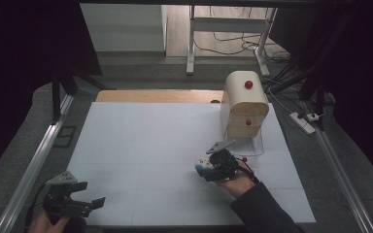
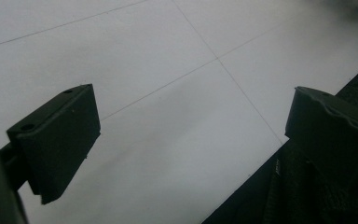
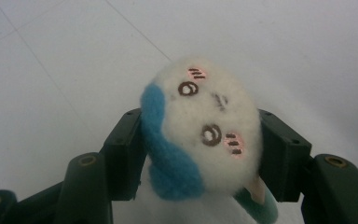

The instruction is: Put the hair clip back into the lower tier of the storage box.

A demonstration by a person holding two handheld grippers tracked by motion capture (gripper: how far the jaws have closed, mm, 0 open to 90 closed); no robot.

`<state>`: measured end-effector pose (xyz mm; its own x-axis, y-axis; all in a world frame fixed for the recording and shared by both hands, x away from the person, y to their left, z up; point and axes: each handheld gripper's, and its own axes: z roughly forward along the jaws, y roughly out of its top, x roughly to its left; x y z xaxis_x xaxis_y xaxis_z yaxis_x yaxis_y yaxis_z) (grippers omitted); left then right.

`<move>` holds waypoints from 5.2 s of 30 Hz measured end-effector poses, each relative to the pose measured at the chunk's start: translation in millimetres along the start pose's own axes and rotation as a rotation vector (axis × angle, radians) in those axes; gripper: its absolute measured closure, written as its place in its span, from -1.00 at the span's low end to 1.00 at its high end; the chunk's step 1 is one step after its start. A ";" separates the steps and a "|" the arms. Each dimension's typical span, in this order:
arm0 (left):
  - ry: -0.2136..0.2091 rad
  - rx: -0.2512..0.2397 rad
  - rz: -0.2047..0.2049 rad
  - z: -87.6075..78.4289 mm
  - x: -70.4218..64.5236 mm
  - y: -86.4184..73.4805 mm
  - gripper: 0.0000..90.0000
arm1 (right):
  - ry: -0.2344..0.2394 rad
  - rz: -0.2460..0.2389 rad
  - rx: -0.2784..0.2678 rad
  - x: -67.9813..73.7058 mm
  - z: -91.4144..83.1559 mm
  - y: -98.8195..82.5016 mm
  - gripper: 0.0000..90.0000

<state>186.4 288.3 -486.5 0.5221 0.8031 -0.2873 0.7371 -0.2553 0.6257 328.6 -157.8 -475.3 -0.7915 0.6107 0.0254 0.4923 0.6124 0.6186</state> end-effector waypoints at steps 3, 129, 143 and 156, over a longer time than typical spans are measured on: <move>0.000 0.000 -0.001 0.0 0.0 0.0 -0.93 | -0.009 0.012 -0.003 -4.5 -4.3 -2.2 -0.13; 0.010 0.015 -0.005 1.8 -0.2 1.1 -0.92 | -0.303 0.282 -0.055 -114.9 -17.0 -31.7 -0.51; 0.010 0.014 -0.004 1.6 -0.2 1.0 -0.92 | -0.282 0.285 -0.076 -111.5 -25.2 -31.6 -0.61; 0.010 0.012 -0.004 1.4 -0.2 0.9 -0.92 | -0.253 0.288 -0.098 -107.0 -35.0 -31.7 -0.76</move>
<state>187.6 287.2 -487.0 0.5145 0.8096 -0.2824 0.7446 -0.2585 0.6155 385.0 -260.1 -470.2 -0.5058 0.8624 0.0219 0.6347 0.3548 0.6865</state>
